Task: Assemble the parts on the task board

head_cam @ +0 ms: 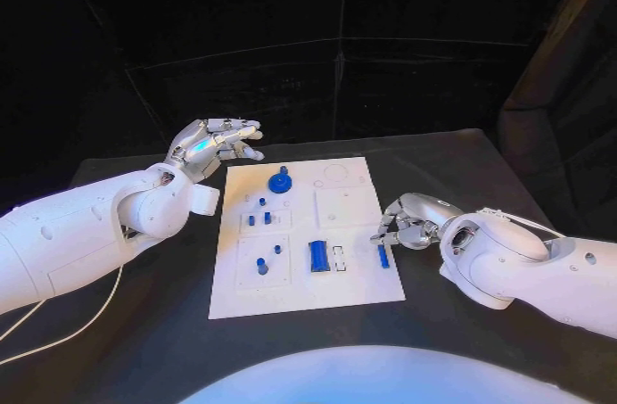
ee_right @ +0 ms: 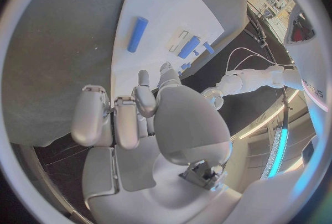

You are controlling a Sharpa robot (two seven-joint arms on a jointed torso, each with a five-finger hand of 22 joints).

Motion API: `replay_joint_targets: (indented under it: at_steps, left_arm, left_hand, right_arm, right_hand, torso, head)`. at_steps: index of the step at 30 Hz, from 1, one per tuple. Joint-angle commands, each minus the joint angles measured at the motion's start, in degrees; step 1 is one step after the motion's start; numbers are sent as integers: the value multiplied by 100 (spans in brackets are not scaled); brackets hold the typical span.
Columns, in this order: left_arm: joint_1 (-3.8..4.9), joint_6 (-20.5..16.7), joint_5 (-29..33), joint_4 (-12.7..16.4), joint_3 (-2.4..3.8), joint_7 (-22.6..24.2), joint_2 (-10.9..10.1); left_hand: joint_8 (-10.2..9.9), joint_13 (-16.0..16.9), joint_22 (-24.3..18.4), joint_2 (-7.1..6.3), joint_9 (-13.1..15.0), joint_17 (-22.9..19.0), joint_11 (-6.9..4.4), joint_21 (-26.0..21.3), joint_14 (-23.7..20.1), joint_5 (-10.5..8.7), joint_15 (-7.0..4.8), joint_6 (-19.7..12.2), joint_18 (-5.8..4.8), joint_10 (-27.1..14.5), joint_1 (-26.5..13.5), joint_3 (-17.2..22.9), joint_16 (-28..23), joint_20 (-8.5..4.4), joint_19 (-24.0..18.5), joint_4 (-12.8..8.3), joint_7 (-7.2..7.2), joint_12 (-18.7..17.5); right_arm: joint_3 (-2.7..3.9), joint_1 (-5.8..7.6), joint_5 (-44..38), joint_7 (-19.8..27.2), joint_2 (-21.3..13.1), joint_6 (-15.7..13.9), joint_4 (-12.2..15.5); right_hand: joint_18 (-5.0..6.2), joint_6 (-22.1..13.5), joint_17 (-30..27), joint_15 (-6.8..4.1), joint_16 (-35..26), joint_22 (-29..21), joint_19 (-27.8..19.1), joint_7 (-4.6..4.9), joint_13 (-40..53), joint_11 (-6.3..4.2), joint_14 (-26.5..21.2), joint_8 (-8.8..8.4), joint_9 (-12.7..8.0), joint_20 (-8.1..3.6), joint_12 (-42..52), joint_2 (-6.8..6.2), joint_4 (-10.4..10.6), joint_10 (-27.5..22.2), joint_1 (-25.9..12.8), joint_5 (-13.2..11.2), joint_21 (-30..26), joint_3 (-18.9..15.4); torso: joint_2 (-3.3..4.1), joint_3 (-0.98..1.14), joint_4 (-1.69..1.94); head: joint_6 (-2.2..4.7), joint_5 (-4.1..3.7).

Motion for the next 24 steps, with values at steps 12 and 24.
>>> replay_joint_targets:
  at_steps: [12, 24]
  left_arm:
    - [8, 64, 11, 11, 0, 51, -11]
    - [8, 75, 11, 4, -4, 46, -18]
  left_hand:
    - [27, -9, -5, 43, -5, 9, -33, -22, -23, 18, 1, -16, 24, -6, -22, -28, -23, 15, 40, -5, -23, 16]
    - [27, -9, -5, 43, -5, 9, -33, -22, -23, 18, 1, -16, 24, -6, -22, -28, -23, 15, 40, -5, -23, 16]
  right_arm:
    - [-3, -34, -431, -568, 101, 807, -175]
    - [-3, -109, -544, -657, 169, 1013, -214]
  right_hand:
    - [-59, 194, 232, -26, -11, 0, 16, -43, -7, -46, 362, -6, 13, -3, -22, -42, 190, 26, -181, -33, 23, -229]
    - [-57, 249, 225, -42, -22, -9, 10, -70, -14, -65, 359, 28, 52, -17, -43, -114, 360, 16, -268, -140, 11, -347]
  torso:
    - [8, 1, 28]
    - [9, 0, 42]
  head:
    - [-23, -43]
    - [-41, -31]
